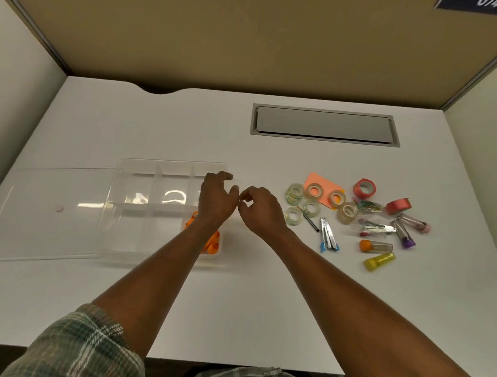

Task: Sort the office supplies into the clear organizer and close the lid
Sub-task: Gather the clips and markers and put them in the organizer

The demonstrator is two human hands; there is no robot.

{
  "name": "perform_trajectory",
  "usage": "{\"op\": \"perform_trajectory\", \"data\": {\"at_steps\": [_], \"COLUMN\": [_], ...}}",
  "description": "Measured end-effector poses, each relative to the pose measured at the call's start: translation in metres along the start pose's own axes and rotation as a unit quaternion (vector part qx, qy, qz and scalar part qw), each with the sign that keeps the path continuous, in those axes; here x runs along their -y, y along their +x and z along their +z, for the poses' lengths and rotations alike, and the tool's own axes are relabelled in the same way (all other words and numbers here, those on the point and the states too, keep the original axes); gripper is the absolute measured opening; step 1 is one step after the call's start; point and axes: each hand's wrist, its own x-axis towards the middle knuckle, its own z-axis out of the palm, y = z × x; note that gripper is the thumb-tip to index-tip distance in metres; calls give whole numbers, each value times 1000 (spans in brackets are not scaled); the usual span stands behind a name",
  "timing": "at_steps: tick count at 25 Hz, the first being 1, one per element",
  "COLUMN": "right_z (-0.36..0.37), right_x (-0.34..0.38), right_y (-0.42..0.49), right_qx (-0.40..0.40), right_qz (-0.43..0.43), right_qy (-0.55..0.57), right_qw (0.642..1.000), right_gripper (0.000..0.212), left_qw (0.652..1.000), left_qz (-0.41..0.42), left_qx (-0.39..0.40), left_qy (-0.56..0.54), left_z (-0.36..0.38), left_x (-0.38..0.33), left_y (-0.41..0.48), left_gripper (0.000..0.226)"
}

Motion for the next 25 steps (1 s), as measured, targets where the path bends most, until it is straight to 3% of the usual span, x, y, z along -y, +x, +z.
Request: {"op": "perform_trajectory", "data": {"at_steps": [3,10,16,20,25], "right_z": [-29,-91,-126,-158,-183], "right_x": [-36,-135,-198,-231,-259], "right_y": [-22,-69,-92,-87,-73], "right_qx": [-13,-53,-88,-116,-54], "right_qz": [7,124,166,208,194], "right_qy": [-19,-102,-114,-141,-235], "right_qw": [1000,986,976,961,951], "right_gripper": [21,19,20,30,38], "left_qw": [999,988,948,929,941], "left_qz": [52,74,137,144,118], "left_qx": [9,134,240,239,201], "left_qy": [-10,17,159,243,243], "left_z": [34,123,184,206,221], "left_x": [-30,-71,-87,-89,-92], "left_y": [-19,-72,-104,-109,-111], "left_gripper": [30,33,50,45,33]}}
